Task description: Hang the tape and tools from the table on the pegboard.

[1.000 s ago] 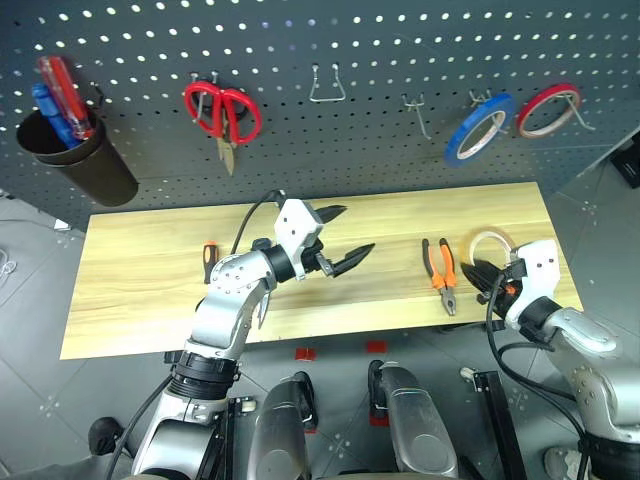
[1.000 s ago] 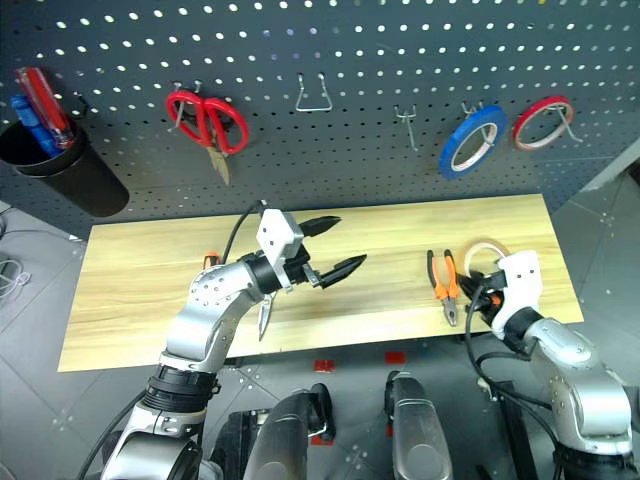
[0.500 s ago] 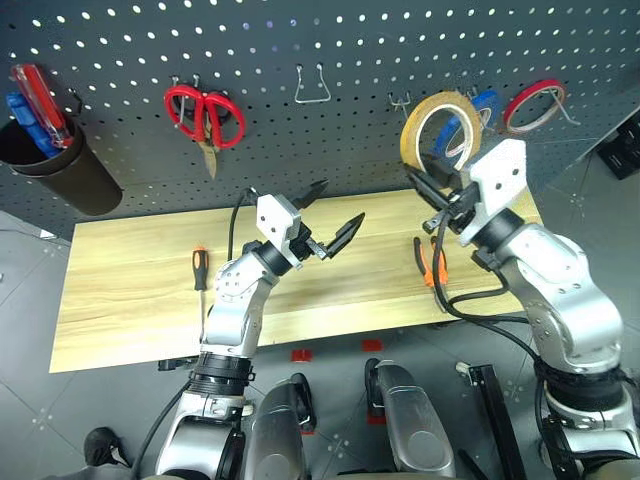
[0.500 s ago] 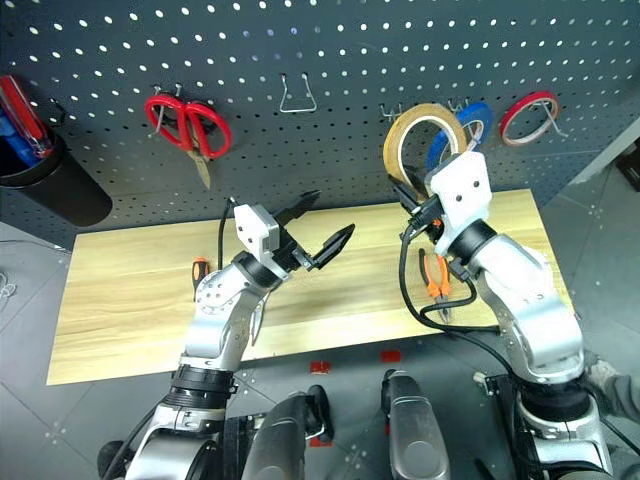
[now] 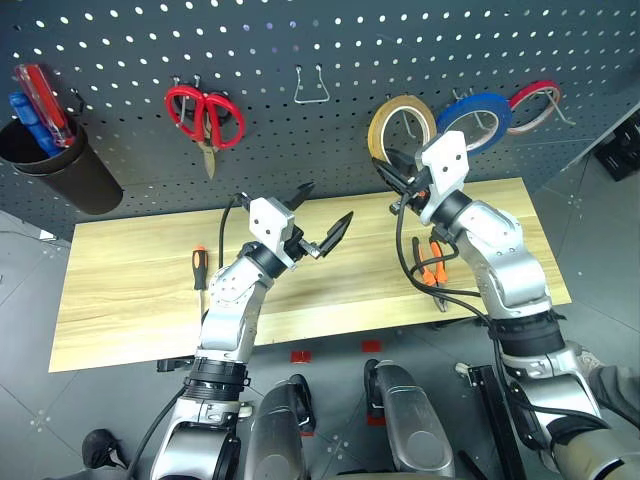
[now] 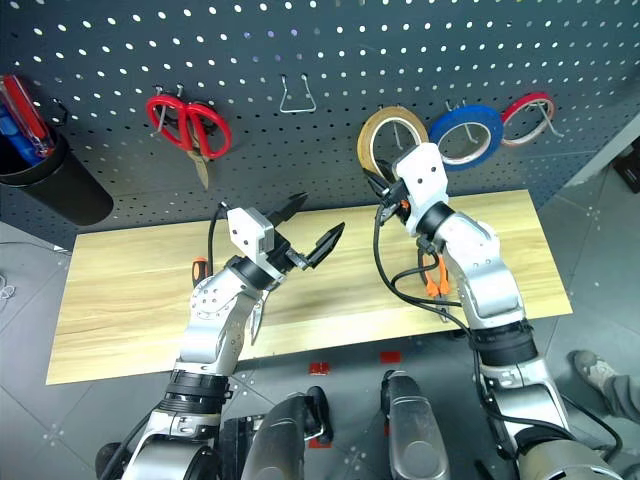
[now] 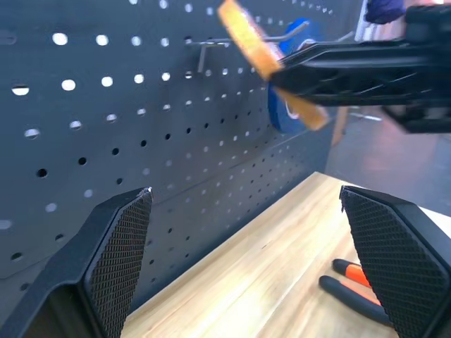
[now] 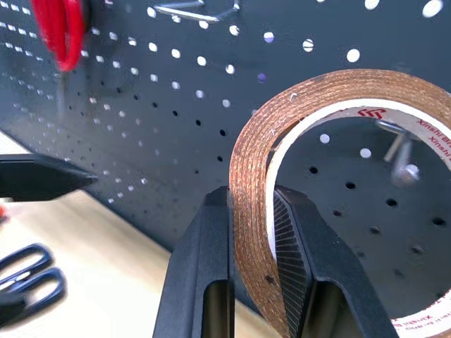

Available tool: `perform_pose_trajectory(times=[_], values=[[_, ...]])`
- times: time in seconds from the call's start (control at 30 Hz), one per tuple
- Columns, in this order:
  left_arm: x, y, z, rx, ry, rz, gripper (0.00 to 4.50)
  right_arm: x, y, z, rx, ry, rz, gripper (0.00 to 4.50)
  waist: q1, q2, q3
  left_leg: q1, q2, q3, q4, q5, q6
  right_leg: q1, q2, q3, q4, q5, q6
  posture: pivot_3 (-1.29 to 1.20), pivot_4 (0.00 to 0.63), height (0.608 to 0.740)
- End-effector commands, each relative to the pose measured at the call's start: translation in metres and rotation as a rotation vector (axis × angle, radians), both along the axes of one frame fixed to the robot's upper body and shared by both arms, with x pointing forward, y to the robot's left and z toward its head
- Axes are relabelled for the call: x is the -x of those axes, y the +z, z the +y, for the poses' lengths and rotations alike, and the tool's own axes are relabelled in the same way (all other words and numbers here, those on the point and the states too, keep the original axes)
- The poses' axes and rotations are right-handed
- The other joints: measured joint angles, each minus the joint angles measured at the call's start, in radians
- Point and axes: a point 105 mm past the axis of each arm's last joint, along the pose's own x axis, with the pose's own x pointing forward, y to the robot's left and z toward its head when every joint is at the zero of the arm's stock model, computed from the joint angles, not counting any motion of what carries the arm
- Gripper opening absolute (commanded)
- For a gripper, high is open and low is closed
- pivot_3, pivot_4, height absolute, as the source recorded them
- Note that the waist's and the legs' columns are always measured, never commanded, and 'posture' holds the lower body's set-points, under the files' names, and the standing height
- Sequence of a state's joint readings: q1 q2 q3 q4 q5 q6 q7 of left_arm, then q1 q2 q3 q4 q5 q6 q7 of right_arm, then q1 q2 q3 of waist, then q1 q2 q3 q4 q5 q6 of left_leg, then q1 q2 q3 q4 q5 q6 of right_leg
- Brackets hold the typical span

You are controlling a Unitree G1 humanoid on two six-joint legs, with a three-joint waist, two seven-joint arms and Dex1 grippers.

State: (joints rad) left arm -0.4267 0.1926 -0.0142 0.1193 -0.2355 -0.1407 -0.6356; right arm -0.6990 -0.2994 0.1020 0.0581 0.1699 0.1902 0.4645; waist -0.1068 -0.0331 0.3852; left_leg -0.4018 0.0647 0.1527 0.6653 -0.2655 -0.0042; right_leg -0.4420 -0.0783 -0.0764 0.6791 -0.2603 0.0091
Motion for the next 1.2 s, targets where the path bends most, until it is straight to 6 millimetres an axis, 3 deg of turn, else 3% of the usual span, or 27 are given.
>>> perform_pose_trajectory(times=[0.03,0.17,0.2,0.23,0.4,0.57,0.67,0.73,0.83,0.9,0.97,1.2], values=[[0.003,0.013,0.0,0.0,0.011,-0.059,4.5,-0.009,0.01,-0.002,-0.027,-0.016,-0.062,0.49,0.003,0.0,0.0,0.0,0.0,0.0,0.0,0.0,0.0,0.0,0.0,0.0,0.0,0.0,0.0,-0.12,0.336,0.74],[0.003,0.014,0.001,-0.001,0.016,-0.06,4.5,-0.015,0.007,-0.007,-0.05,-0.031,-0.04,0.49,0.01,0.0,0.0,0.0,0.0,0.001,0.0,0.0,0.0,0.0,-0.001,0.0,0.0,0.0,0.0,-0.11,0.339,0.74],[0.003,0.013,0.001,-0.002,0.018,-0.06,4.5,-0.016,0.008,-0.01,-0.066,-0.044,-0.035,1.2,0.011,0.0,0.0,0.0,0.0,0.001,0.0,0.0,0.0,0.0,-0.001,0.0,0.0,0.0,0.0,-0.12,0.341,0.74],[0.003,0.013,0.001,-0.003,0.018,-0.059,4.5,-0.016,0.008,-0.012,-0.07,-0.049,-0.034,1.31,0.013,0.0,0.0,0.0,0.0,0.001,0.0,0.0,0.0,0.0,-0.001,0.0,0.001,0.0,0.0,-0.12,0.342,0.74],[0.002,0.009,0.002,-0.018,0.014,-0.048,4.5,-0.006,0.003,-0.016,-0.068,-0.048,-0.024,2.86,0.021,0.0,0.0,0.0,0.0,0.001,0.001,0.0,0.0,0.0,-0.001,0.0,0.001,0.0,-0.001,-0.13,0.344,0.74],[0.001,0.0,0.004,-0.087,-0.002,-0.018,4.5,0.031,-0.017,-0.02,-0.075,0.03,0.114,4.48,0.025,0.0,0.0,0.0,0.0,0.0,0.0,0.0,0.0,0.0,-0.001,0.0,0.0,0.0,0.0,-0.13,0.345,0.74],[0.004,-0.029,0.01,-0.291,-0.05,0.078,4.5,0.076,-0.052,-0.025,-0.087,0.129,0.344,4.48,0.026,0.0,0.0,0.0,0.0,0.0,0.0,0.0,0.0,0.0,-0.001,0.0,0.0,0.0,0.0,-0.13,0.356,0.74],[0.008,-0.049,0.017,-0.396,-0.089,0.2,4.5,0.089,-0.074,-0.039,-0.124,0.066,0.467,4.48,0.026,0.0,0.0,0.0,0.0,-0.002,-0.001,0.0,0.0,0.001,-0.001,-0.001,0.0,0.0,0.0,-0.14,0.364,0.74],[0.021,-0.06,0.015,-0.449,-0.184,0.32,4.5,0.078,-0.102,-0.075,-0.225,-0.153,0.613,4.48,0.019,0.0,0.0,0.001,0.0,-0.001,0.0,0.0,0.0,0.001,-0.001,0.0,0.001,0.0,0.0,-0.14,0.372,0.74],[0.031,-0.065,0.01,-0.463,-0.253,0.394,4.5,0.06,-0.129,-0.115,-0.202,-0.412,0.7,4.48,0.021,0.0,0.0,0.001,0.0,0.0,0.001,0.0,0.0,0.001,-0.002,0.0,0.001,0.0,0.0,-0.14,0.373,0.74],[0.038,-0.068,0.005,-0.489,-0.288,0.418,4.5,0.046,-0.14,-0.138,-0.173,-0.57,0.733,4.48,0.022,0.0,0.0,0.001,-0.001,0.001,0.001,0.0,0.0,0.001,-0.002,0.001,0.001,-0.001,0.001,-0.14,0.374,0.74],[0.042,-0.062,-0.003,-0.474,-0.307,0.408,4.5,0.018,-0.152,-0.136,-0.058,-0.645,0.784,4.48,0.019,0.0,0.0,0.001,0.001,0.003,-0.003,0.001,0.0,-0.003,0.001,0.003,0.001,0.0,-0.001,-0.13,0.369,0.74]])
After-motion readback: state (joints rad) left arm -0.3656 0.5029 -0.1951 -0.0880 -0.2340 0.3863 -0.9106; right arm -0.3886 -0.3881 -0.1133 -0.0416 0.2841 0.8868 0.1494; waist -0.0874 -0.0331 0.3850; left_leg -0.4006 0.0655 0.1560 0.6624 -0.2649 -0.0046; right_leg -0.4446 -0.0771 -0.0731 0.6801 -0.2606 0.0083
